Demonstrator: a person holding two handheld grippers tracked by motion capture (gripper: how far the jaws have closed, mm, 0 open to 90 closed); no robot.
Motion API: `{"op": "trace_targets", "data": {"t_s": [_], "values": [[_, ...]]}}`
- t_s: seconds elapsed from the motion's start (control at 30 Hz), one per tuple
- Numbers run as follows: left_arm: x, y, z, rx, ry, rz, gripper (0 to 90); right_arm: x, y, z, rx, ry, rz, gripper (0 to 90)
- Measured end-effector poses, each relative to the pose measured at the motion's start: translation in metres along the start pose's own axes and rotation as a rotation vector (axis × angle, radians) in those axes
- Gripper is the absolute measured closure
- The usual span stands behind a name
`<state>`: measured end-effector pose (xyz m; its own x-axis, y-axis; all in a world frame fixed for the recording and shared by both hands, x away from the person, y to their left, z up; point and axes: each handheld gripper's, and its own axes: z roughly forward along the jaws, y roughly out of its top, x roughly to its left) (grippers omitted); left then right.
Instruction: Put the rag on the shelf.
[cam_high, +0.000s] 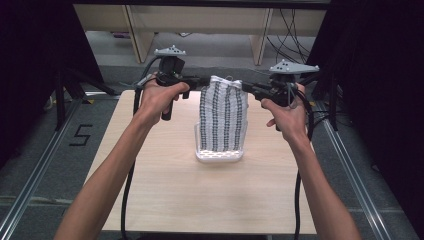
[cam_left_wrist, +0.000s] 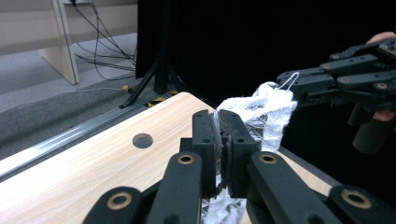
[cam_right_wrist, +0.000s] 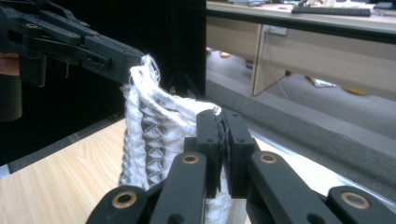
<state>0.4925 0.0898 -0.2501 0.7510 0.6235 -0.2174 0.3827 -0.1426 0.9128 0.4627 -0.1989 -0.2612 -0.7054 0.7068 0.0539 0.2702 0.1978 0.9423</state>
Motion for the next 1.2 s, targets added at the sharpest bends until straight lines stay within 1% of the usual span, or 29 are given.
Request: {"op": "trace_targets", "data": {"t_s": [0.07,0.13,0.17,0.2,0.23,0.27,0.3,0.33,0.37,0.43,0.47,0.5,0.53,0.57,0.63,0.7,0.73,0.77,0.8,0.83,0.9,0.93,0.97,1.0,1.03,1.1,1.13,1.17,1.2], "values": [[0.005,-0.001,0.005,-0.012,0.004,-0.019,85.2,-0.004,0.000,0.008,0.018,-0.006,0.012,87.2],[0.010,-0.001,0.010,-0.009,0.020,-0.033,85.1,-0.008,-0.001,0.016,0.030,-0.013,0.009,87.2],[0.011,-0.001,0.012,-0.014,0.022,-0.042,85.2,-0.010,0.000,0.021,0.041,-0.014,0.018,87.2],[0.014,-0.001,0.014,-0.011,0.024,-0.050,85.2,-0.012,-0.001,0.024,0.040,-0.020,0.007,87.2],[0.016,-0.002,0.016,-0.016,0.029,-0.059,85.1,-0.014,0.000,0.028,0.049,-0.017,0.023,87.2],[0.016,-0.002,0.016,-0.016,0.029,-0.059,85.1,-0.014,0.000,0.028,0.049,-0.017,0.023,87.2],[0.021,-0.003,0.020,-0.008,0.049,-0.074,85.0,-0.018,0.000,0.035,0.067,-0.021,0.040,87.0],[0.025,-0.004,0.021,-0.003,0.057,-0.085,85.0,-0.020,-0.001,0.038,0.069,-0.025,0.038,87.0],[0.025,-0.004,0.021,-0.003,0.057,-0.085,85.0,-0.020,-0.001,0.038,0.069,-0.025,0.038,87.0],[0.032,-0.008,0.025,0.001,0.068,-0.102,84.8,-0.026,-0.003,0.048,0.090,-0.028,0.061,86.9],[0.032,-0.008,0.025,0.001,0.068,-0.102,84.8,-0.026,-0.003,0.048,0.090,-0.028,0.061,86.9],[0.034,-0.010,0.028,0.013,0.080,-0.104,84.7,-0.030,-0.006,0.054,0.100,-0.032,0.067,86.9],[0.034,-0.010,0.028,0.013,0.080,-0.104,84.6,-0.030,-0.006,0.054,0.100,-0.032,0.067,86.9],[0.036,-0.012,0.031,0.019,0.080,-0.107,84.5,-0.032,-0.009,0.059,0.116,-0.041,0.076,86.9],[0.040,-0.014,0.035,0.025,0.083,-0.125,84.4,-0.035,-0.012,0.063,0.129,-0.050,0.088,86.8],[0.043,-0.016,0.039,0.032,0.092,-0.127,84.1,-0.036,-0.015,0.066,0.132,-0.059,0.109,86.7],[0.043,-0.016,0.039,0.032,0.092,-0.127,84.0,-0.036,-0.015,0.066,0.132,-0.059,0.109,86.7],[0.046,-0.019,0.044,0.036,0.093,-0.144,83.8,-0.039,-0.018,0.070,0.138,-0.064,0.106,86.4],[0.047,-0.021,0.046,0.041,0.098,-0.148,83.7,-0.040,-0.018,0.071,0.144,-0.069,0.103,86.3],[0.049,-0.023,0.048,0.046,0.102,-0.153,83.7,-0.040,-0.019,0.072,0.151,-0.075,0.121,86.2],[0.052,-0.027,0.052,0.052,0.109,-0.167,83.3,-0.041,-0.021,0.074,0.152,-0.081,0.133,85.8],[0.054,-0.029,0.054,0.061,0.114,-0.168,82.8,-0.043,-0.023,0.076,0.148,-0.075,0.120,85.3],[0.055,-0.032,0.056,0.072,0.123,-0.168,81.8,-0.042,-0.024,0.076,0.161,-0.081,0.147,84.6],[0.055,-0.034,0.057,0.075,0.127,-0.169,81.4,-0.045,-0.026,0.078,0.161,-0.093,0.135,83.2],[0.056,-0.035,0.059,0.079,0.126,-0.168,81.0,-0.046,-0.027,0.078,0.162,-0.104,0.137,81.4],[0.056,-0.037,0.062,0.082,0.137,-0.166,75.8,-0.048,-0.031,0.081,0.173,-0.112,0.170,75.8],[0.056,-0.037,0.064,0.080,0.154,-0.161,68.5,-0.049,-0.032,0.081,0.175,-0.116,0.175,75.5],[0.055,-0.038,0.065,0.082,0.156,-0.163,61.6,-0.051,-0.033,0.081,0.172,-0.117,0.169,74.6],[0.055,-0.038,0.066,0.090,0.157,-0.156,61.1,-0.051,-0.034,0.081,0.170,-0.119,0.179,74.5]]}}
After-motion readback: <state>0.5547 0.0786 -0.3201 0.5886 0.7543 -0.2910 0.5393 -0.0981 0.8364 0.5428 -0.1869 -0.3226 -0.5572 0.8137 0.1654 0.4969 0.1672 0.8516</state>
